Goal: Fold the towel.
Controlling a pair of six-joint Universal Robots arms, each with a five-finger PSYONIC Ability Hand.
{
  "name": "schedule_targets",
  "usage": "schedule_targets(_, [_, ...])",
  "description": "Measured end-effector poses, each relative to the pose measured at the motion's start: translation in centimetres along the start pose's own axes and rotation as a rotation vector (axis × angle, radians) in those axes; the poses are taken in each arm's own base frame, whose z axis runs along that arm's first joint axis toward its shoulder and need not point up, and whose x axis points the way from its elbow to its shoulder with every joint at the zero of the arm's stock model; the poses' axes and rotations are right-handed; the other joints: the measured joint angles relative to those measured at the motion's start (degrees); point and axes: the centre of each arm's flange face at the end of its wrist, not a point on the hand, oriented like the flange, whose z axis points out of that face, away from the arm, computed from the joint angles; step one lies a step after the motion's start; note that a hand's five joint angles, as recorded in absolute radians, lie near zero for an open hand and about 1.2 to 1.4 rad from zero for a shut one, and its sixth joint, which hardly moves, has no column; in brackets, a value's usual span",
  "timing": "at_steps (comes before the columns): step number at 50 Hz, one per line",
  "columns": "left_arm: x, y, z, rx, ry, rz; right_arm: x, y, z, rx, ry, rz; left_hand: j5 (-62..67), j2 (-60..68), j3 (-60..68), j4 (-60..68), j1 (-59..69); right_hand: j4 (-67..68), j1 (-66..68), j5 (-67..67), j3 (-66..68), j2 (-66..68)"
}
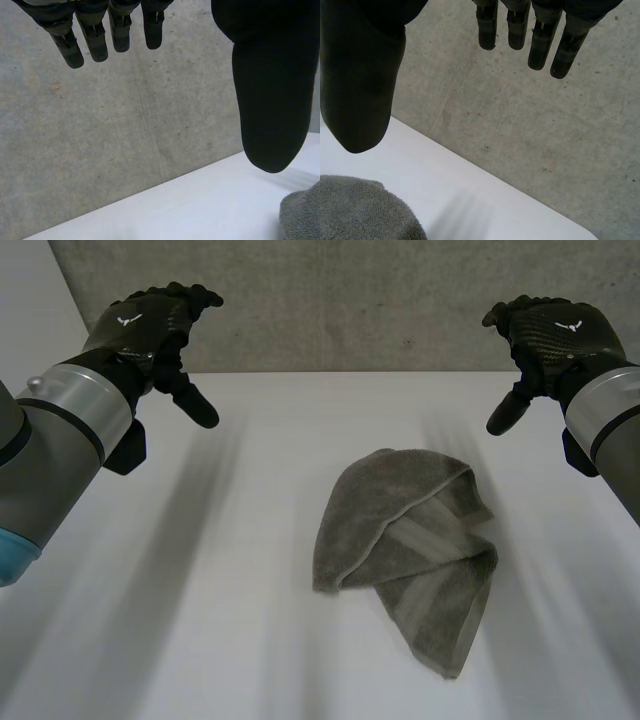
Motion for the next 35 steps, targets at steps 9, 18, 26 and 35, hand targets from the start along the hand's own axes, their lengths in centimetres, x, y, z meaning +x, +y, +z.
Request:
schedule_targets(9, [-0.08, -0.33, -0.13, 0.012, -0.006, 0.001, 0.12, -0.17, 0.0, 0.01, 0.005, -0.004, 0.0, 0.0, 0.0, 0.0, 0.0, 0.0, 0.0, 0.0, 0.0, 0.0])
schedule_targets(18, [-0.42, -0.47, -0.2, 0.019, -0.042, -0.001, 0.29, -0.29, 0.2, 0.027, 0.009, -0.007, 0.0, 0.0, 0.0, 0.0, 0.0, 0.0, 0.0, 0.0, 0.0, 0.0])
schedule_targets(26, [-0.97, -0.59, -0.23, 0.024, -0.103, 0.009, 0.28, -0.49, 0.4, 0.049, 0.002, -0.009, 0.0, 0.5, 0.4, 0.4, 0.2, 0.0, 0.0, 0.0, 0.0, 0.0])
schedule_targets(35, [-0.35, -0.06, -0.46, 0.006, -0.086, 0.012, 0.03, -0.83, 0.63, 0.073, -0.061, -0.032, 0.0, 0.7, 0.7, 0.6, 0.2, 0.0, 0.0, 0.0, 0.0, 0.0])
